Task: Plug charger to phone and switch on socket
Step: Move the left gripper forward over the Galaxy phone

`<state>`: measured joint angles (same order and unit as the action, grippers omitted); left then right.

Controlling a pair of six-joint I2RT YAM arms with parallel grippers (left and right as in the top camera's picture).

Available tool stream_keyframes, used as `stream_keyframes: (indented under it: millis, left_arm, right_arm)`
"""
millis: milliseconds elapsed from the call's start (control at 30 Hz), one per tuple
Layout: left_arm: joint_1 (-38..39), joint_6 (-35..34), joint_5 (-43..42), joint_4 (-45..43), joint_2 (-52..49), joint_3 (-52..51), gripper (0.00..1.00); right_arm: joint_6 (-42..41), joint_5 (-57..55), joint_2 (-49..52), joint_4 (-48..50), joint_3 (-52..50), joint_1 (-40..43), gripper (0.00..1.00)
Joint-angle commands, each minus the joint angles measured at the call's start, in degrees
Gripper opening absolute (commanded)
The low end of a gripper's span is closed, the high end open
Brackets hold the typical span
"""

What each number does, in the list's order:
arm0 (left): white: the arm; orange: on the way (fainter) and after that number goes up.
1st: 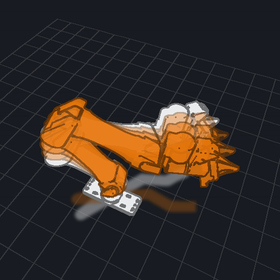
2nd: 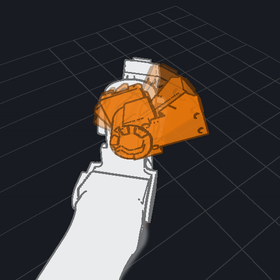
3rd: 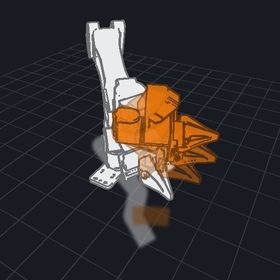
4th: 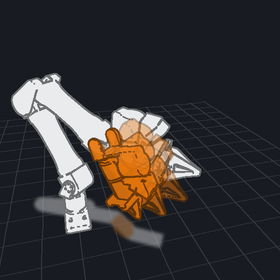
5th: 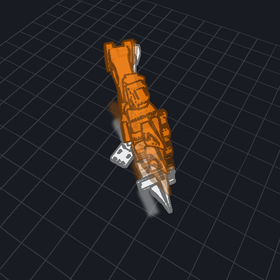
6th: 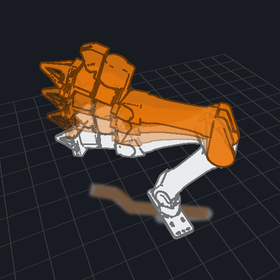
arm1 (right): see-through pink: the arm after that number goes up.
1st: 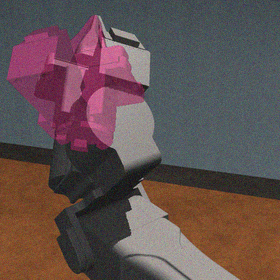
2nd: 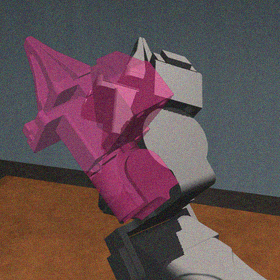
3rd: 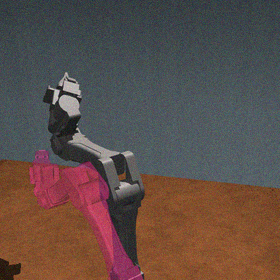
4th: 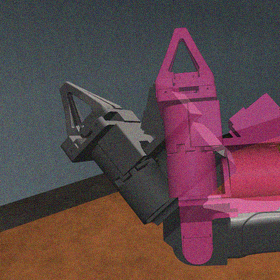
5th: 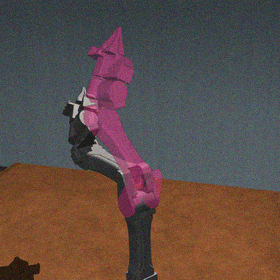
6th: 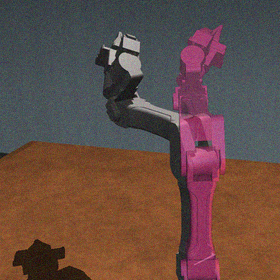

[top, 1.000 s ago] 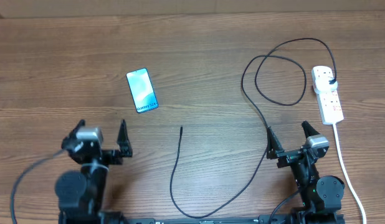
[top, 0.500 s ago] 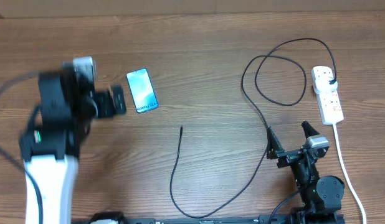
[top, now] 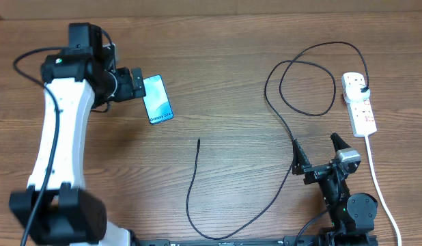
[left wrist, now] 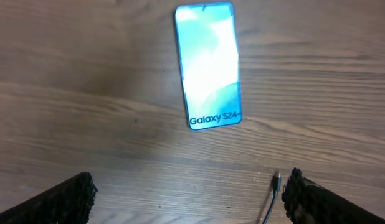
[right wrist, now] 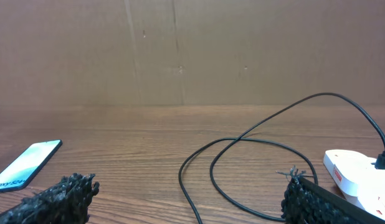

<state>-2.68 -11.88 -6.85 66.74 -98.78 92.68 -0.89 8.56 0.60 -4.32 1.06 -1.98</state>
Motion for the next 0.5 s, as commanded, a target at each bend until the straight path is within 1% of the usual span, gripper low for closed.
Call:
stream_keyframes:
  millis: [0,133,233,333,467]
  left_arm:
    - [-0.3,-3.6,-0.7,0.3,-4.2,1.3,1.00]
    - [-0.2,-5.3,-2.3,0.4,-8.9,1.3,1.00]
    - [0.3,-9.0,-3.1,0.8,-11.3,1.3,1.00]
    - [2.1,-13.2,-0.2,0.8,-12.9,1.4,1.00]
    - [6.1,-16.1,5.3,0.3,-14.4,2.8,1.00]
  right_arm:
    - [-0.2,-0.2,-0.4,0.2,-0.6,-0.3,1.00]
    - [-0.2,-0.2,-0.4,0.2,-0.6,-0.3,1.00]
    - [-0.2,-0.2,-0.4,0.2,-0.6,-0.3,1.00]
    - [-0.2,-0.2,-0.4,0.2,-0.6,-0.3,1.00]
    - [-0.2,-0.2,-0.4,0.2,-0.6,-0.3,1.00]
